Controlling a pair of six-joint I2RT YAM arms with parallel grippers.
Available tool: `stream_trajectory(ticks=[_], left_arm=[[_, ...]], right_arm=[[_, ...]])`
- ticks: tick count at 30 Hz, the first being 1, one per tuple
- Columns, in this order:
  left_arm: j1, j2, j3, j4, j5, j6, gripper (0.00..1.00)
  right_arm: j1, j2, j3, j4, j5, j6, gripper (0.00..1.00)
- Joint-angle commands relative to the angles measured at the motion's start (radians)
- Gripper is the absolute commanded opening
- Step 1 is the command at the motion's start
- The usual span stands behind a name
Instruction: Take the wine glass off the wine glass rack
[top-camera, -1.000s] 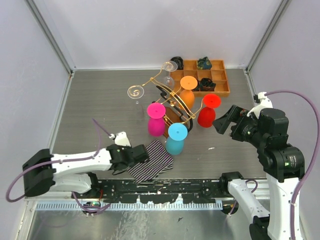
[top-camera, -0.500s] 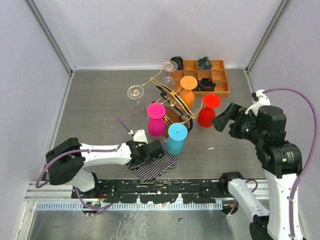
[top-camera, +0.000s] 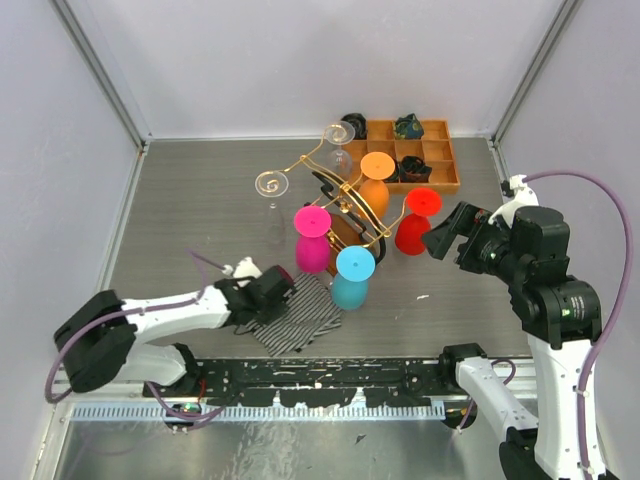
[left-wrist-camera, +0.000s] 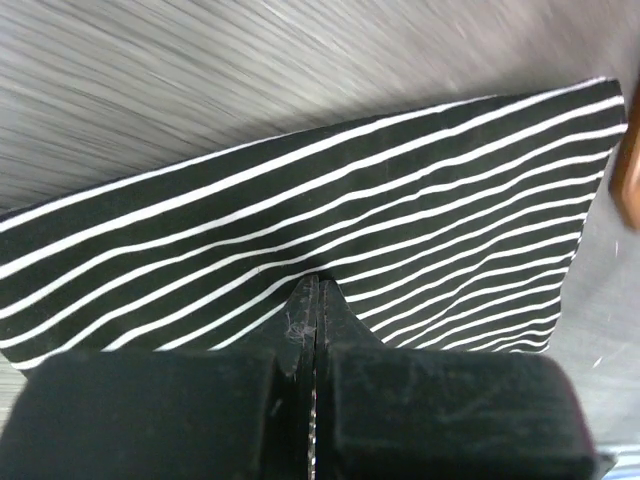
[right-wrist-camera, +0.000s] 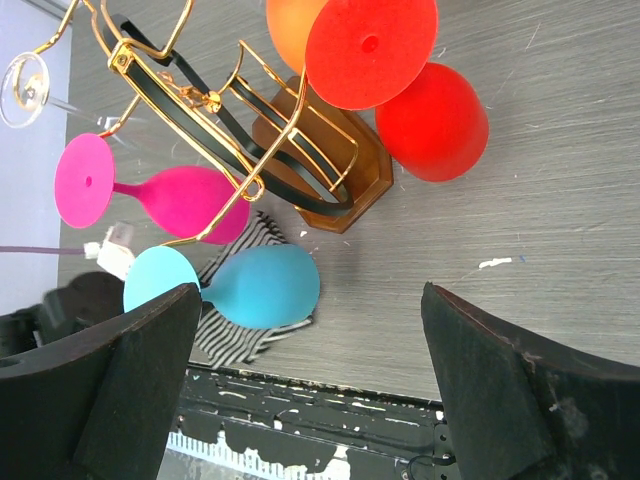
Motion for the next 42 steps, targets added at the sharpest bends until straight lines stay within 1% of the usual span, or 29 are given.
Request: stream_trajectory(ticks=[1,2,5,7,10,13,16,19,23,26,31,36,38,40,42], left_arm=[[0.154,-0.144,-0.103,-0.262,-0.051,0.035,0.00],[0.189,-0.195,-0.105,-0.283,-0.050,0.051,0.00],[0.327,-0.259,-0.122,-0.306,0.003,0.114,0.00],[0.413,-0.269,-0.128,-0.315,0.044,0.157,0.00],[0.504,-0.260,-0.117,-0.313,0.101,0.214,0.00],[0.596,-0.223,-0.084,-0.292,0.149,0.263,0.00],[0.681,-0.162,-0.025,-0.283,0.153,0.329,0.00],[0.807,-0.073,0.018,-0.247,0.231,0.400,0.00],[0.926,0.051,0.117,-0.247,0.253,0.467,0.00],[0.991,0.114,0.199,-0.258,0.289,0.486,0.00],[1.097,0.220,0.345,-0.287,0.257,0.532,0.00],[1.215,0.335,0.455,-0.287,0.234,0.554,0.00],[1.257,0.369,0.490,-0.283,0.257,0.554,0.00],[1.268,0.354,0.521,-0.286,0.295,0.562,0.00],[1.237,0.289,0.523,-0.273,0.296,0.570,0.00]], right_arm=[[0.006,0.000,0.031,0.052,-0.003,-0.021,0.97],[0.006,0.000,0.031,0.054,-0.003,-0.021,0.97],[0.006,0.001,0.032,0.057,-0.006,-0.021,0.97],[0.006,0.003,0.036,0.060,-0.007,-0.022,0.97],[0.008,0.003,0.041,0.060,-0.008,-0.024,0.97],[0.008,-0.004,0.035,0.059,-0.007,-0.025,0.98],[0.012,-0.010,0.034,0.057,-0.004,-0.027,0.98],[0.020,-0.016,0.038,0.051,0.013,-0.034,0.99],[0.027,-0.020,0.045,0.046,0.036,-0.043,1.00],[0.032,-0.019,0.047,0.045,0.046,-0.050,1.00],[0.044,-0.015,0.051,0.046,0.063,-0.058,1.00],[0.056,0.002,0.053,0.048,0.072,-0.063,1.00],[0.061,0.013,0.061,0.049,0.069,-0.063,1.00],[0.063,0.020,0.072,0.049,0.067,-0.062,1.00],[0.063,0.026,0.074,0.049,0.073,-0.063,1.00]])
